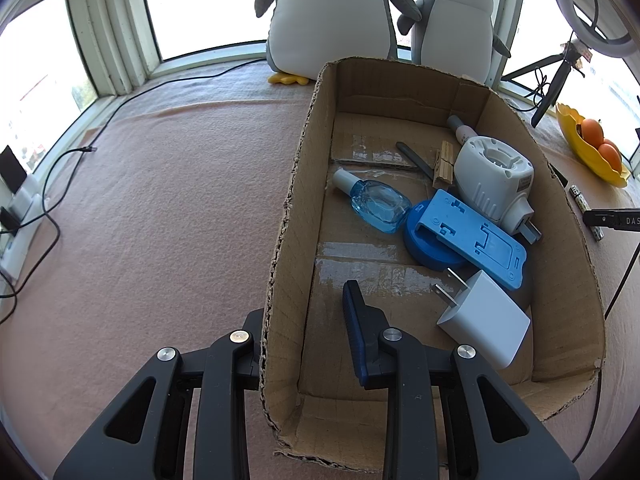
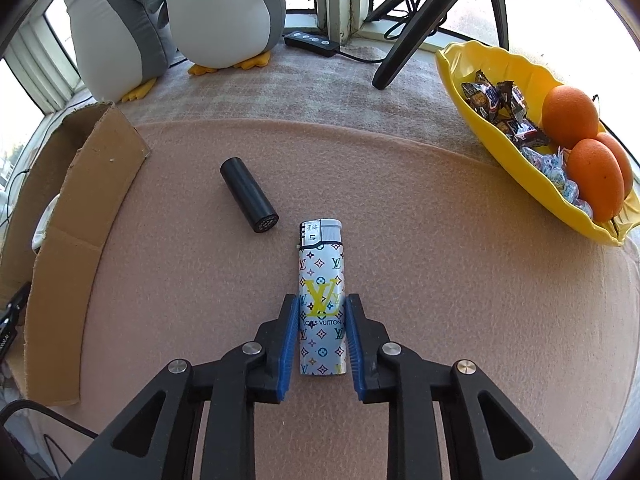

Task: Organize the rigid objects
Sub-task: 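Carry the lighter into the box and open the right gripper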

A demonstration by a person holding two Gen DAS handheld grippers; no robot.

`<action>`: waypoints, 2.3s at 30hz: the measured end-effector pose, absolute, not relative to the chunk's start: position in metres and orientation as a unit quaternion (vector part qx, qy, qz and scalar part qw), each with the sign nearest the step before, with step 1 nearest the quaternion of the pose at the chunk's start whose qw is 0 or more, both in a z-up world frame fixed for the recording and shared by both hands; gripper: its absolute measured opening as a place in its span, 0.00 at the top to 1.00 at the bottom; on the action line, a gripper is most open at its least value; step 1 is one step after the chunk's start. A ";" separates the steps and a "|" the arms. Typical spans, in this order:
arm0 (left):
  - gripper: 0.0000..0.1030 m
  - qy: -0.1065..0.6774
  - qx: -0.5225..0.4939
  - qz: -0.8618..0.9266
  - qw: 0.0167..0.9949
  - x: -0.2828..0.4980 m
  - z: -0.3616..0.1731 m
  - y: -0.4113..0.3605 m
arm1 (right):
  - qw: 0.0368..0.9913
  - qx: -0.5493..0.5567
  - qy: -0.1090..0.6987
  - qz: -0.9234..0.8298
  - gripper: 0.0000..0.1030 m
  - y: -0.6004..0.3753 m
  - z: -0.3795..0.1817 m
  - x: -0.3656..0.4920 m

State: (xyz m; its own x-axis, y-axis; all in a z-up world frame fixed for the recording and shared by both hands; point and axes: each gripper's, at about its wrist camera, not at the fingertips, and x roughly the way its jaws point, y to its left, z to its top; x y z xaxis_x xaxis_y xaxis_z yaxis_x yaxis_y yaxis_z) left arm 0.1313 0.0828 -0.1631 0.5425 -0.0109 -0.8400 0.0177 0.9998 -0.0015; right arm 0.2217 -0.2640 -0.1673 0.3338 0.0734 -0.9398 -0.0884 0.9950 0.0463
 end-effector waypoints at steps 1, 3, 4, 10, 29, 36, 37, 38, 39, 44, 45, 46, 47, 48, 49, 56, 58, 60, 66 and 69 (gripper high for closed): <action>0.73 0.478 0.004 -0.008 0.878 0.131 -0.163 0.082 | 0.818 -0.004 0.573 0.049 0.80 -0.263 -0.167 0.218; 0.73 0.478 0.004 -0.008 0.878 0.132 -0.163 0.082 | 0.821 0.003 0.569 0.048 0.80 -0.263 -0.166 0.211; 0.73 0.478 0.004 -0.008 0.878 0.132 -0.163 0.082 | 0.821 0.010 0.568 0.050 0.80 -0.263 -0.166 0.207; 0.74 0.478 0.004 -0.008 0.878 0.132 -0.163 0.082 | 0.830 0.024 0.555 0.054 0.80 -0.253 -0.155 0.188; 0.74 0.478 0.003 -0.007 0.879 0.132 -0.161 0.083 | 0.860 -0.007 0.491 0.138 0.80 -0.166 -0.082 0.185; 0.74 0.477 0.001 -0.007 0.879 0.132 -0.161 0.081 | 0.858 -0.020 0.486 0.167 0.80 -0.132 -0.074 0.194; 0.74 0.477 0.001 -0.007 0.879 0.132 -0.161 0.081 | 0.857 -0.022 0.486 0.170 0.80 -0.127 -0.075 0.196; 0.74 0.477 0.001 -0.007 0.879 0.132 -0.161 0.081 | 0.856 -0.024 0.486 0.173 0.80 -0.123 -0.075 0.197; 0.74 0.477 0.001 -0.007 0.879 0.132 -0.161 0.080 | 0.855 -0.027 0.486 0.177 0.80 -0.118 -0.076 0.198; 0.74 0.477 0.000 -0.007 0.879 0.132 -0.161 0.080 | 0.851 -0.031 0.489 0.190 0.80 -0.100 -0.079 0.205; 0.74 0.477 0.000 -0.007 0.879 0.132 -0.161 0.080 | 0.850 -0.030 0.490 0.192 0.80 -0.097 -0.079 0.206; 0.74 0.477 -0.001 -0.007 0.879 0.132 -0.161 0.080 | 0.849 -0.031 0.491 0.194 0.80 -0.093 -0.080 0.208; 0.74 0.477 -0.001 -0.007 0.879 0.132 -0.161 0.080 | 0.847 -0.032 0.492 0.196 0.80 -0.089 -0.081 0.209; 0.74 0.477 -0.002 -0.007 0.879 0.132 -0.162 0.079 | 0.846 -0.032 0.493 0.198 0.80 -0.086 -0.083 0.210; 0.74 0.476 -0.002 -0.007 0.879 0.132 -0.162 0.079 | 0.845 -0.032 0.494 0.200 0.80 -0.083 -0.084 0.211; 0.74 0.476 -0.002 -0.007 0.879 0.132 -0.162 0.079 | 0.836 -0.032 0.506 0.211 0.80 -0.061 -0.097 0.219; 0.74 0.476 -0.002 -0.007 0.879 0.132 -0.162 0.079 | 0.834 -0.035 0.508 0.213 0.80 -0.055 -0.100 0.222; 0.74 0.476 -0.002 -0.007 0.879 0.132 -0.162 0.079 | 0.832 -0.036 0.511 0.216 0.80 -0.050 -0.102 0.225; 0.74 0.476 -0.002 -0.007 0.879 0.132 -0.162 0.080 | 0.827 -0.037 0.518 0.216 0.80 -0.042 -0.111 0.232; 0.74 0.476 -0.002 -0.007 0.879 0.132 -0.162 0.080 | 0.823 -0.038 0.522 0.220 0.80 -0.039 -0.114 0.233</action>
